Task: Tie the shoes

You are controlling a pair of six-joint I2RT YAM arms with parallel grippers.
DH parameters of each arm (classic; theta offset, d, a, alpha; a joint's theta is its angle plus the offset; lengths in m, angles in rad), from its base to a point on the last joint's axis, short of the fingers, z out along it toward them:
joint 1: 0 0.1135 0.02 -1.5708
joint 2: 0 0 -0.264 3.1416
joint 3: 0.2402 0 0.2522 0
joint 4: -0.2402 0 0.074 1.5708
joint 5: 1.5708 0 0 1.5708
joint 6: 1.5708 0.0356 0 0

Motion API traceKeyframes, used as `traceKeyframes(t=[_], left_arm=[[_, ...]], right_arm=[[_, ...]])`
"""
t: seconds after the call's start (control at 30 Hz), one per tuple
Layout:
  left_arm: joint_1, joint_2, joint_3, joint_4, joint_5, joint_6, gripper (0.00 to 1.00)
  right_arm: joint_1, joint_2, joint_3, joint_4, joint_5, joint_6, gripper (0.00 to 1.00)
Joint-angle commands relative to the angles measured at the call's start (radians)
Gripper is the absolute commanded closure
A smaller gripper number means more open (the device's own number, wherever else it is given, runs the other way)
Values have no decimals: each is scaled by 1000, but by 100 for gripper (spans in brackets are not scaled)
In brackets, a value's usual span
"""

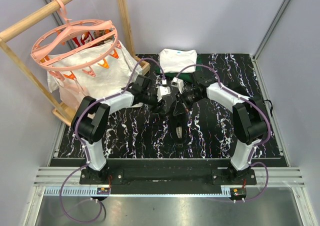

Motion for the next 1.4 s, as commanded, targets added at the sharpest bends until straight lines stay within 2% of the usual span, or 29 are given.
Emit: traceKeyframes(t=[0.0, 0.17, 0.37, 0.67, 0.77, 0.9, 1.2, 1.37], left_arm=[[-13, 28, 71, -64, -8, 8, 49], [-16, 40, 92, -92, -6, -110, 49], [-23, 44, 59, -73, 11, -145, 49], [-28, 126, 95, -32, -20, -194, 50], [-28, 127, 92, -27, -6, -196, 62], [-11, 26, 33, 0, 35, -190, 99], [10, -254, -113, -118, 49, -73, 100], [7, -328, -122, -291, 43, -10, 100]], right_arm=[[9, -66, -30, -2, 18, -14, 100], [6, -89, -61, -1, 29, -11, 100], [6, -93, -69, 2, 35, -7, 100], [-17, -89, -64, 8, 38, 0, 100], [-21, -92, -64, 10, 39, 3, 100], [-26, -87, -66, 13, 47, 2, 100], [-27, -84, -55, 47, 64, 55, 100], [-27, -104, -66, 73, 79, 91, 100]])
